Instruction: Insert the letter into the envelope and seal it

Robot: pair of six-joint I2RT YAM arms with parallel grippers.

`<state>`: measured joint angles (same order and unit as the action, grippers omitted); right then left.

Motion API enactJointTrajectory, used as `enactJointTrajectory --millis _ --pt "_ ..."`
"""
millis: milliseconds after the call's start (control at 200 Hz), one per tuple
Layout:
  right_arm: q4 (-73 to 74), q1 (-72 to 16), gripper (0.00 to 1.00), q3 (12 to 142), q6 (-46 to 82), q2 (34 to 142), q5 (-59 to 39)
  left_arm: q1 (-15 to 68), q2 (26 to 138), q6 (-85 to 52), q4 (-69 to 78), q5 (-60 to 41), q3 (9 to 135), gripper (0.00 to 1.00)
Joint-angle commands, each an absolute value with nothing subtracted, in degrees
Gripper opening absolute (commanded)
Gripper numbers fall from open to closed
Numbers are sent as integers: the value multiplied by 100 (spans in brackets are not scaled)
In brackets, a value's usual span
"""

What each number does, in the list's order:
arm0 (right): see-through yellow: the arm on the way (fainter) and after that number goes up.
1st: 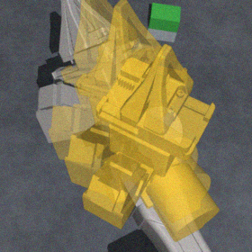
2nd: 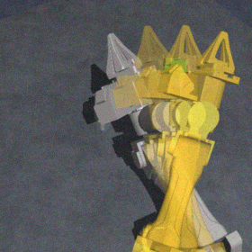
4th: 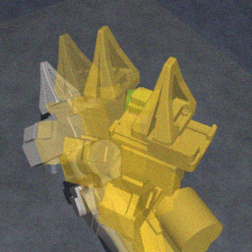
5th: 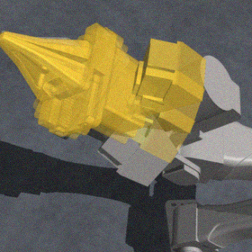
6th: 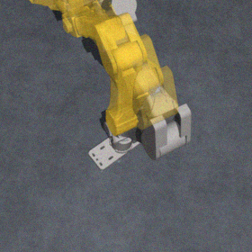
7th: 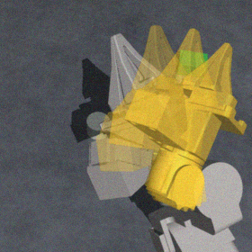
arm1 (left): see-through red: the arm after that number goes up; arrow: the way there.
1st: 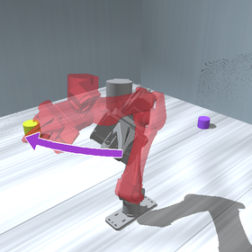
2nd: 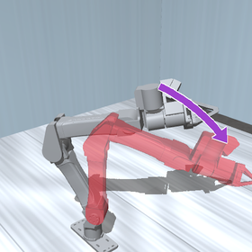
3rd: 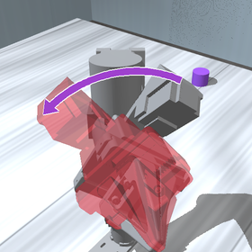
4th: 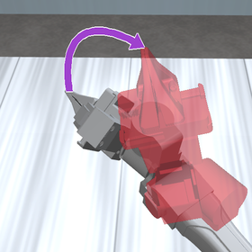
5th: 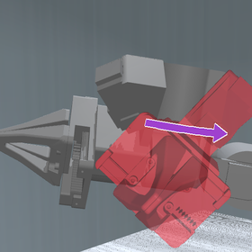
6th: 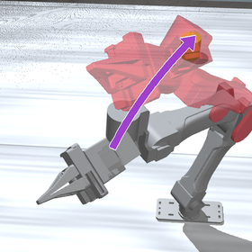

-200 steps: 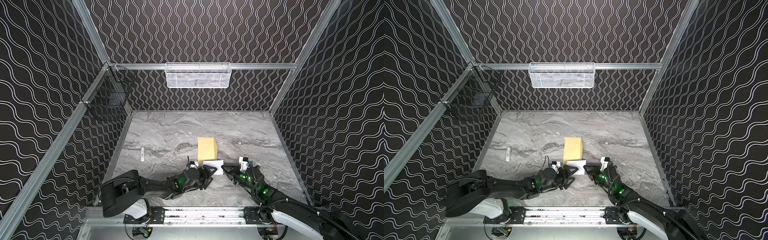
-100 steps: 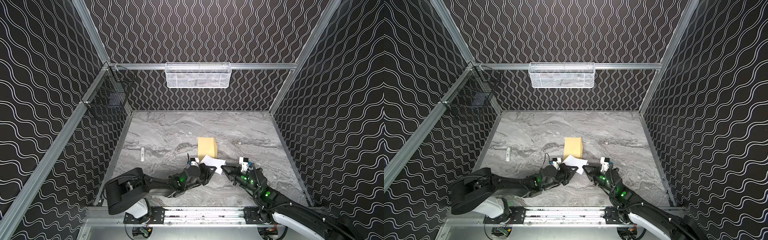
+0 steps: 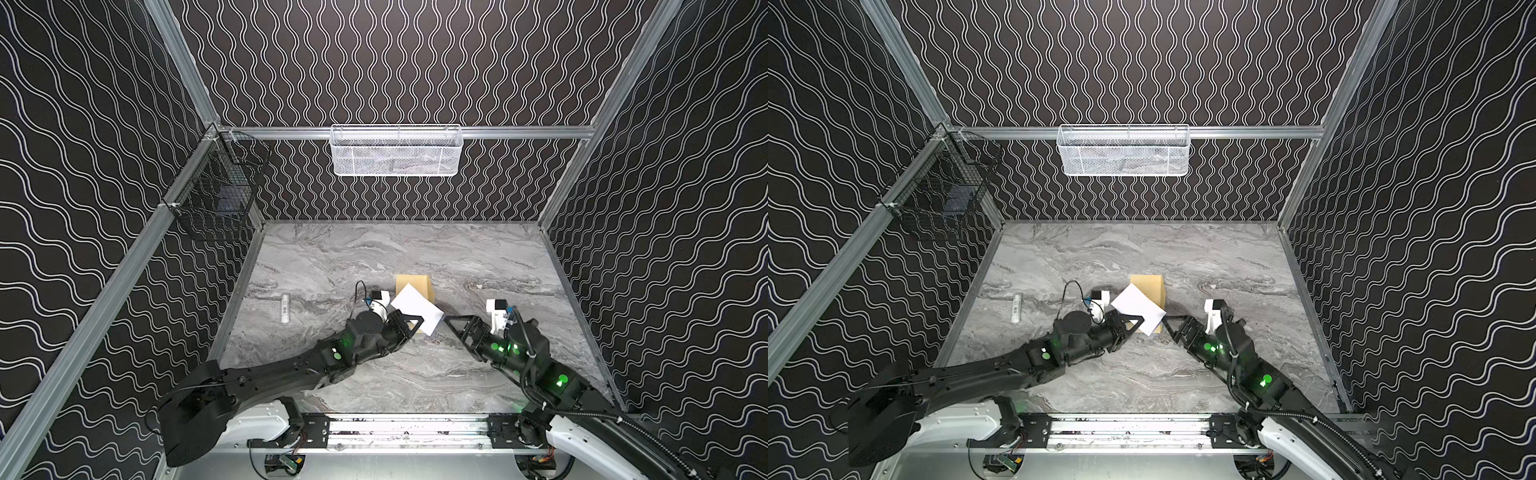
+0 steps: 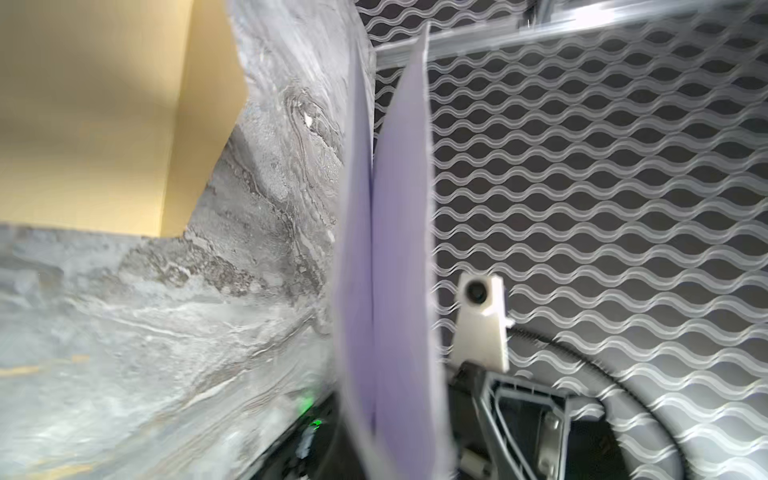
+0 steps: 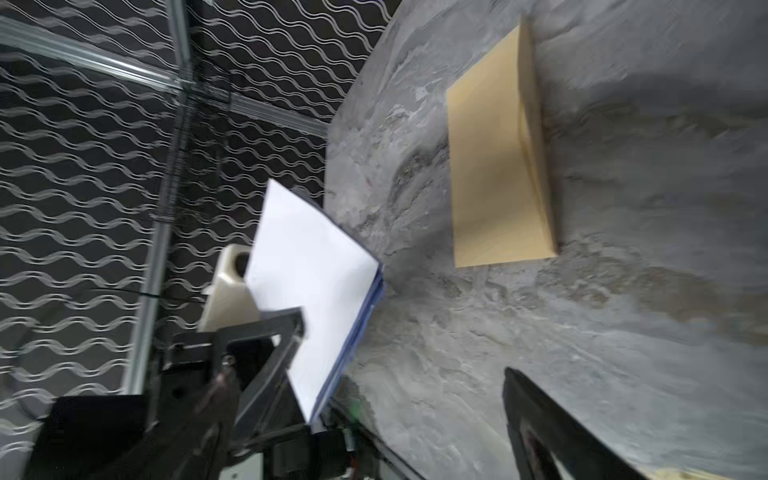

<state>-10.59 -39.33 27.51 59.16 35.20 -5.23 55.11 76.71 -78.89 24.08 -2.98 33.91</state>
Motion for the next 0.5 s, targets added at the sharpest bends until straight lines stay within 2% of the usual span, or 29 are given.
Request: enactJointTrajectory --millis 0,135,245,380,490 --pt "-2507 -3723 98 3438 4292 3902 -531 5203 7577 -6192 1353 -1598 3715 0" --pt "-3000 -3223 98 4494 2876 4440 -859 4847 7525 -4961 631 -2753 4041 0" --pt "-3062 -2798 98 5131 2085 4644 -1208 4621 7295 -3991 -28 -3162 4253 0" --pt "-2522 -2105 98 5246 1473 5004 -2554 4270 7200 -3146 -550 -3742 4530 0" --pt "-1906 -1987 97 5148 1096 5271 -3511 4219 7223 -2250 -1187 -3910 4874 0"
